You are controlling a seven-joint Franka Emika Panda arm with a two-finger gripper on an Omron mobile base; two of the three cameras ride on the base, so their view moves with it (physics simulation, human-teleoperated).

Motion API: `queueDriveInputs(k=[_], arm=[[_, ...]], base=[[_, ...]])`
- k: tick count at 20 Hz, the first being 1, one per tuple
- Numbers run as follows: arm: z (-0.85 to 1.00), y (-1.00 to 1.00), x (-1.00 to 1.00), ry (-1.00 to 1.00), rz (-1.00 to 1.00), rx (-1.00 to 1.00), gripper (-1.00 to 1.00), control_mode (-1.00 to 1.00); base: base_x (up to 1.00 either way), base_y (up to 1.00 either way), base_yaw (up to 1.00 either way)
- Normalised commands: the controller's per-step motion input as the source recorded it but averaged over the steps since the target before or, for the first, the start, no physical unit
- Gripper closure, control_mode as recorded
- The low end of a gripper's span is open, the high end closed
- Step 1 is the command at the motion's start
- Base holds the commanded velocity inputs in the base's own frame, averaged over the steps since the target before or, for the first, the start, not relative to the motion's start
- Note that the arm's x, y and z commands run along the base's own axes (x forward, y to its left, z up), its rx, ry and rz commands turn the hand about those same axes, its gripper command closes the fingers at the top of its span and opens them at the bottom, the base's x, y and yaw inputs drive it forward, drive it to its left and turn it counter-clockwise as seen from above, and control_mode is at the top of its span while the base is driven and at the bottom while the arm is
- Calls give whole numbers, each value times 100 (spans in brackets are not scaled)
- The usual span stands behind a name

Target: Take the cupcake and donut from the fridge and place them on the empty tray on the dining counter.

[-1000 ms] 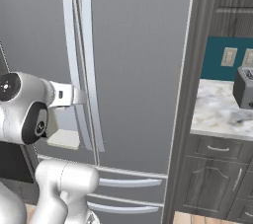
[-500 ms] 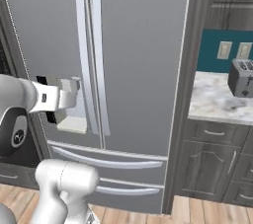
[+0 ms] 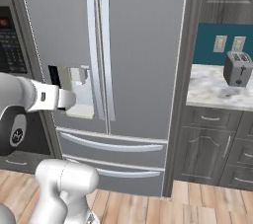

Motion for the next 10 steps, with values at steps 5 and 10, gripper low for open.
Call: queueDriveInputs(k=[5, 10], arm=[[-1, 0, 96, 1, 0, 0, -100, -100], [-5, -2, 83, 0, 0, 0, -100, -100]], base=[[0, 0, 0], [0, 0, 0]])
